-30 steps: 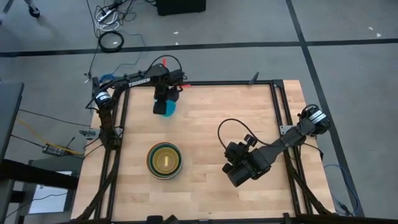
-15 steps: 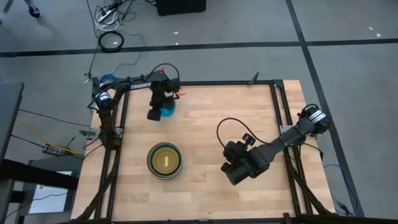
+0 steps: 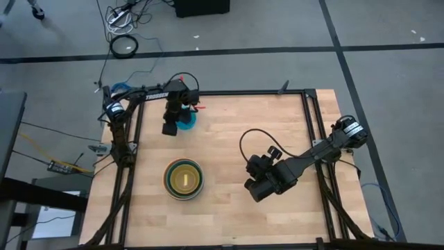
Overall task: Nest bowls inside each other
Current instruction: Stack the light blue bowl on top of the yellow bowl
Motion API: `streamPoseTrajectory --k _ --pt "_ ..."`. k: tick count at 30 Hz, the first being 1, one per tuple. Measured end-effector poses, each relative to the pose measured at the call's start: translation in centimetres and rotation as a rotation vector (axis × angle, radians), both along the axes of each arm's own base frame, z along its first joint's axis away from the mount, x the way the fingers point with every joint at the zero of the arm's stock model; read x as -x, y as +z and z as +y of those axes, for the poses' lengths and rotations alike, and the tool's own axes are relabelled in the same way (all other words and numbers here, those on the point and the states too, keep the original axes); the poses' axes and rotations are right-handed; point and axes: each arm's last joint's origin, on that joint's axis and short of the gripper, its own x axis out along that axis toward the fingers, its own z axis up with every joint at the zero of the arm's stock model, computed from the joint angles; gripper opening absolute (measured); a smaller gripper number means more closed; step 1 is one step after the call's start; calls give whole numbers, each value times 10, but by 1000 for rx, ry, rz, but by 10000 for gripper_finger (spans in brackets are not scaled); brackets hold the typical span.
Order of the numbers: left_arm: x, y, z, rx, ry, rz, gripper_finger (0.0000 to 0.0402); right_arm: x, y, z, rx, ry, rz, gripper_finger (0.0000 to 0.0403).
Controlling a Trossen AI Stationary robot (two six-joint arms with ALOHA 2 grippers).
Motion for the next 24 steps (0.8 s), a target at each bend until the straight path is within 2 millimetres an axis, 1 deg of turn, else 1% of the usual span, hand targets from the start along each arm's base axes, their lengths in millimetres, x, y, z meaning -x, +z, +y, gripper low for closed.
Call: streamPoseTrajectory --k 4,9,12,15,24 --pt "-8 13 5 -35 -6 -68 163 -4 0 -5 3 7 1 127" --pt "-22 19 15 -120 -61 -212 163 -6 0 -8 6 13 6 128" --pt "-23 15 16 -125 -99 -238 163 -6 0 -8 5 14 6 128" --pt "-21 6 15 -118 -118 -225 163 -6 0 -8 5 14 5 126" --pt "-15 -10 11 -101 -120 -203 163 -8 0 -10 8 13 8 125"
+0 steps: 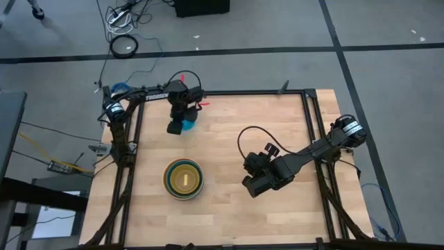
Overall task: Nest bowls inside each other
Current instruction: Stack the light blue bowl on top of the yellow bowl
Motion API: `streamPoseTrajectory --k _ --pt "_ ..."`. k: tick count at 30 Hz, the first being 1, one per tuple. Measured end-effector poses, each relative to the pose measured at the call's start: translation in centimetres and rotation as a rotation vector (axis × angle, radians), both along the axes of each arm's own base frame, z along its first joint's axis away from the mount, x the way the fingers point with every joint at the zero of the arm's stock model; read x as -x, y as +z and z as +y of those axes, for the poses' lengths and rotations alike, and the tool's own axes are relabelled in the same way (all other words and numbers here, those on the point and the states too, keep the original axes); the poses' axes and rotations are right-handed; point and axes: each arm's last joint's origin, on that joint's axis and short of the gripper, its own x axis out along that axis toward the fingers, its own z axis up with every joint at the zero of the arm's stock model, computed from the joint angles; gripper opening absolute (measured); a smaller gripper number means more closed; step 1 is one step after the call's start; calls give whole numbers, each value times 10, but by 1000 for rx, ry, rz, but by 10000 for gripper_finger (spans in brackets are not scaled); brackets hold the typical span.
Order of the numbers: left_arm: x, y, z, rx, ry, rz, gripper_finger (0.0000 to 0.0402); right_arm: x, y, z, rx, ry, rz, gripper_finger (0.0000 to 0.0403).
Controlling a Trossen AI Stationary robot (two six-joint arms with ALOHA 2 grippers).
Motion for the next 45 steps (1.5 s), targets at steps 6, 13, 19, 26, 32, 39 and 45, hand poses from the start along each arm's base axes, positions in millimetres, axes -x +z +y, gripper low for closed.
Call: streamPoseTrajectory --k 6,13,19,26,32,39,45 --pt "-3 -11 2 -46 -1 -61 163 0 0 0 -1 -1 -3 125" --pt "-3 -26 2 -79 -6 -94 140 -1 0 0 -2 -1 -4 125" --pt "1 -22 0 -72 -10 -67 16 -1 0 0 0 1 -2 124" --pt "1 92 -20 -99 47 -244 4 -1 0 0 4 10 4 124" --pt "19 184 -122 -74 30 -558 3 -1 0 -1 5 11 5 123" --pt "31 212 -231 -59 37 -757 2 -1 0 0 7 24 5 123" --pt "18 184 -280 -92 71 -659 2 -2 0 0 7 28 1 123"
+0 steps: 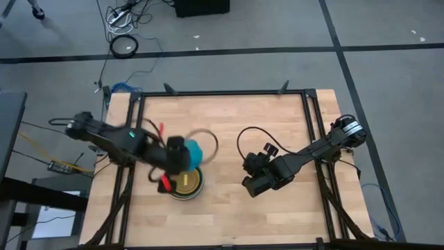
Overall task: Nest bowls inside each other
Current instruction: Stack the light blue bowl on top of the yellow bowl
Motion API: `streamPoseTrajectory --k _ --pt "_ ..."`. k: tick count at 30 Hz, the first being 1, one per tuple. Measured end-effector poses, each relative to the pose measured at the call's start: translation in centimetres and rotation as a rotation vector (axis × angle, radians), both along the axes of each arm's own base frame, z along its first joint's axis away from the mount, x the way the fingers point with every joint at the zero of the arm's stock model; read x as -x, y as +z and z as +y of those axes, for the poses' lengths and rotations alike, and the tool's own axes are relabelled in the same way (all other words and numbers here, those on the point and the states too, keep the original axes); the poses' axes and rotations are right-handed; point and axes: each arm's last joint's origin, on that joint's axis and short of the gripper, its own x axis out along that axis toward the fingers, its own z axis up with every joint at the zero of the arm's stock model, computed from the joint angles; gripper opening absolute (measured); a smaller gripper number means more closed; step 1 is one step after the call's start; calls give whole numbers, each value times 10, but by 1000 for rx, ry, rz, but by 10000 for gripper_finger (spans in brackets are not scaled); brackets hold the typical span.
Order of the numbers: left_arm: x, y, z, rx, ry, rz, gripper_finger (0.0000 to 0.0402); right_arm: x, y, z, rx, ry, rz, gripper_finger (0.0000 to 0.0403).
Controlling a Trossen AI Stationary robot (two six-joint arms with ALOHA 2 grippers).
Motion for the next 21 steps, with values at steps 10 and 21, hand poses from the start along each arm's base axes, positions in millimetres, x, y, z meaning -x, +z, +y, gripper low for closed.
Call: streamPoseTrajectory --k 10,21 --pt "-19 -82 -34 63 -37 189 1 0 0 2 3 19 -1 123" --pt "-16 -104 -32 73 44 228 52 0 0 4 0 26 -7 123"
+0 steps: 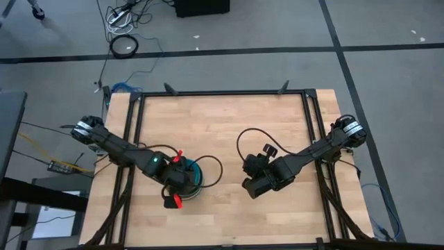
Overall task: Nest bowls inside each other
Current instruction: Stack the light blue bowl on top of the yellow bowl, then move the stacked bowls to the center of the table
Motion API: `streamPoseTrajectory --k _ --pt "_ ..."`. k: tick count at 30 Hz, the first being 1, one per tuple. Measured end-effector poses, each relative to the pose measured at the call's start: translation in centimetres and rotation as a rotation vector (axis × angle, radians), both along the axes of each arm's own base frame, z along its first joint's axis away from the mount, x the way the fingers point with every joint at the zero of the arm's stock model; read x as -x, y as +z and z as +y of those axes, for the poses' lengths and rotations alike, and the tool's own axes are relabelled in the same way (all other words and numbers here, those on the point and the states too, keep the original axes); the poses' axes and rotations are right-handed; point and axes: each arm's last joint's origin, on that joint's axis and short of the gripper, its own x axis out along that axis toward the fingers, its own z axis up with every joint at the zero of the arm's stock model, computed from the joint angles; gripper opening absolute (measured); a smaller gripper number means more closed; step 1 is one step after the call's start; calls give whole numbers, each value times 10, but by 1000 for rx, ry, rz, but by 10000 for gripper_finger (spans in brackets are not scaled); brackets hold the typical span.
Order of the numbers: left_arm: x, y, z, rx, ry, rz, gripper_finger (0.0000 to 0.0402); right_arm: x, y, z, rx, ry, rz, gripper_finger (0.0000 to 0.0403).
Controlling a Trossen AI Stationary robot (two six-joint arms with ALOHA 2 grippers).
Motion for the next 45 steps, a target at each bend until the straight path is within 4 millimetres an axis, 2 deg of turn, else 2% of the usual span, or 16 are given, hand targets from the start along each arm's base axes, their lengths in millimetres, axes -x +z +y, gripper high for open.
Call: streamPoseTrajectory --k 6,15,19,23,25,27,31,35,39,45 --pt "1 8 -1 45 42 32 85 -1 0 1 -6 0 -12 123" --pt "8 17 -6 177 84 150 93 -1 0 1 -8 -1 -15 123" --pt "13 20 -23 392 63 256 94 -2 0 1 -14 1 -16 123" --pt "24 23 -47 504 31 320 91 -1 0 1 -21 3 -13 123" --pt "27 24 -58 513 9 283 90 -2 0 1 -22 3 -16 123" --pt "27 23 -63 443 20 200 90 -2 0 2 -27 4 -20 123" --pt "25 8 -67 285 91 110 89 -3 0 3 -29 10 -24 123" --pt "21 -14 -74 313 93 152 89 -3 1 4 -34 27 -23 123" --pt "20 -34 -79 255 92 184 89 -3 1 5 -35 34 -22 123" --pt "23 -60 -67 10 125 131 89 -3 1 5 -35 35 -24 123"
